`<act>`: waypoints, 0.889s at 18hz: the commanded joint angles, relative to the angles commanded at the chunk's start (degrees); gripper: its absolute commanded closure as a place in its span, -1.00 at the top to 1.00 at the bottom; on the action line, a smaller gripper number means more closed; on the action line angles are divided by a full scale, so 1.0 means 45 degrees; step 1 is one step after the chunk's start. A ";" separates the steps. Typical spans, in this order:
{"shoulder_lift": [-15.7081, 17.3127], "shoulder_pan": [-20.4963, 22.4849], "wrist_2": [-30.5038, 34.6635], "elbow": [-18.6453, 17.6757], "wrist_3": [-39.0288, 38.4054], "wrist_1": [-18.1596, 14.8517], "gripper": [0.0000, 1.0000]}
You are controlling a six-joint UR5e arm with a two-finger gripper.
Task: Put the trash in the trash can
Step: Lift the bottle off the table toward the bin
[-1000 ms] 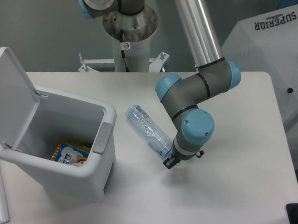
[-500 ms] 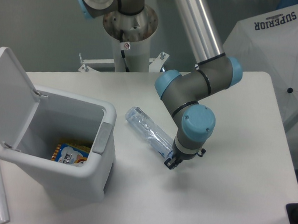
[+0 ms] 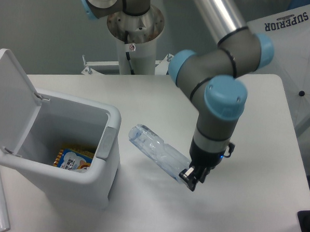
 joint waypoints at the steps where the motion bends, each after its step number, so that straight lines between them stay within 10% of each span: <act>1: 0.0000 0.0000 0.0000 0.0275 0.0234 0.0019 -0.65; 9: 0.0351 0.0254 -0.0952 0.0823 0.1992 0.3142 -0.65; 16: 0.1306 0.0372 -0.3533 0.1332 0.2834 0.3242 -0.65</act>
